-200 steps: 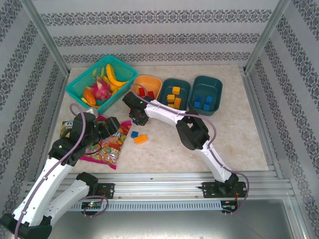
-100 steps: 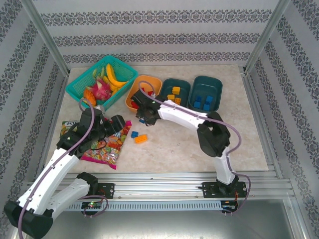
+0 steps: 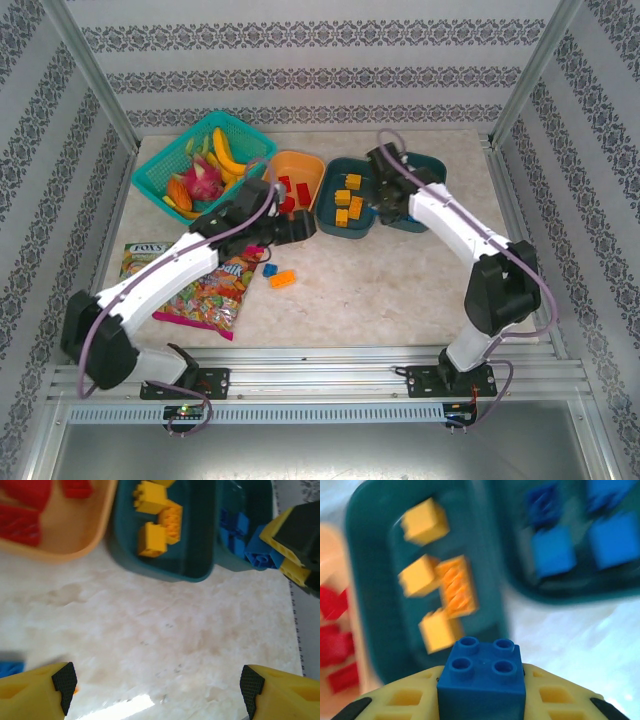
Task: Sort the legos into containers by color
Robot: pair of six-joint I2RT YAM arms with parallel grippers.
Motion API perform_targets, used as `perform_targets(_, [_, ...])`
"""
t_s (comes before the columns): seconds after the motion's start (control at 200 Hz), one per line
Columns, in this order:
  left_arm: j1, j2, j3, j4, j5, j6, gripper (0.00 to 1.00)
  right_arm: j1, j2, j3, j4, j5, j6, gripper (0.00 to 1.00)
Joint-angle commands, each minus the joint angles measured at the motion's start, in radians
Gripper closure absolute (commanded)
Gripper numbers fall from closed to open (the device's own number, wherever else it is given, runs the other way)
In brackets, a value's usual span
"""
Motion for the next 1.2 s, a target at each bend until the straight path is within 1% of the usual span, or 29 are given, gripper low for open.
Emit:
perform_targets(0.0, [-0.025,0.110,0.109,0.095,0.052,0.050,0.13,-0.102,0.087,0.072,-0.025,-0.055,-0.152,0.69])
perform_targets(0.06, [-0.029,0.177,0.168,0.104,0.068,0.053,0.13,-0.161,0.161,0.132,-0.019,-0.106,-0.182,0.70])
perform_targets(0.125, [-0.029,0.242,0.231,0.107,0.083,0.061,0.13,-0.210,0.246,0.218,-0.036,-0.128,-0.202,0.70])
perform_targets(0.25, [-0.030,0.343,0.335,0.093,0.094,0.081,0.13,-0.271,0.413,0.400,-0.085,-0.134,-0.239,0.70])
perform_targets(0.38, [-0.030,0.417,0.421,0.056,0.092,0.103,0.13,-0.304,0.582,0.596,-0.163,-0.127,-0.260,0.69])
perform_targets(0.49, [-0.030,0.444,0.459,0.019,0.071,0.123,0.13,-0.318,0.687,0.723,-0.221,-0.132,-0.265,0.69])
perform_targets(0.565, [-0.030,0.444,0.460,-0.005,0.053,0.139,0.13,-0.319,0.735,0.779,-0.247,-0.140,-0.268,0.67])
perform_targets(0.654, [-0.030,0.433,0.444,-0.035,0.041,0.158,0.14,-0.319,0.766,0.811,-0.263,-0.147,-0.262,0.61])
perform_targets(0.699, [-0.031,0.424,0.432,-0.050,0.035,0.168,0.14,-0.320,0.774,0.821,-0.266,-0.151,-0.261,0.58])
perform_targets(0.794, [-0.030,0.397,0.406,-0.090,0.020,0.192,0.14,-0.319,0.772,0.833,-0.273,-0.162,-0.261,0.48])
perform_targets(0.874, [-0.030,0.363,0.375,-0.138,0.004,0.217,0.14,-0.313,0.738,0.834,-0.276,-0.160,-0.268,0.38])
perform_targets(0.919, [-0.030,0.336,0.349,-0.161,-0.007,0.231,0.14,-0.307,0.708,0.828,-0.270,-0.157,-0.274,0.35])
perform_targets(1.009, [-0.030,0.280,0.287,-0.212,-0.024,0.267,0.14,-0.288,0.624,0.796,-0.249,-0.150,-0.287,0.33])
perform_targets(1.084, [-0.031,0.236,0.237,-0.271,-0.024,0.319,0.15,-0.267,0.527,0.729,-0.212,-0.146,-0.293,0.33])
perform_targets(1.144, [-0.030,0.212,0.205,-0.327,-0.020,0.371,0.15,-0.243,0.430,0.639,-0.157,-0.162,-0.305,0.32])
perform_targets(1.194, [-0.030,0.193,0.179,-0.369,-0.018,0.423,0.15,-0.214,0.336,0.530,-0.081,-0.180,-0.320,0.30])
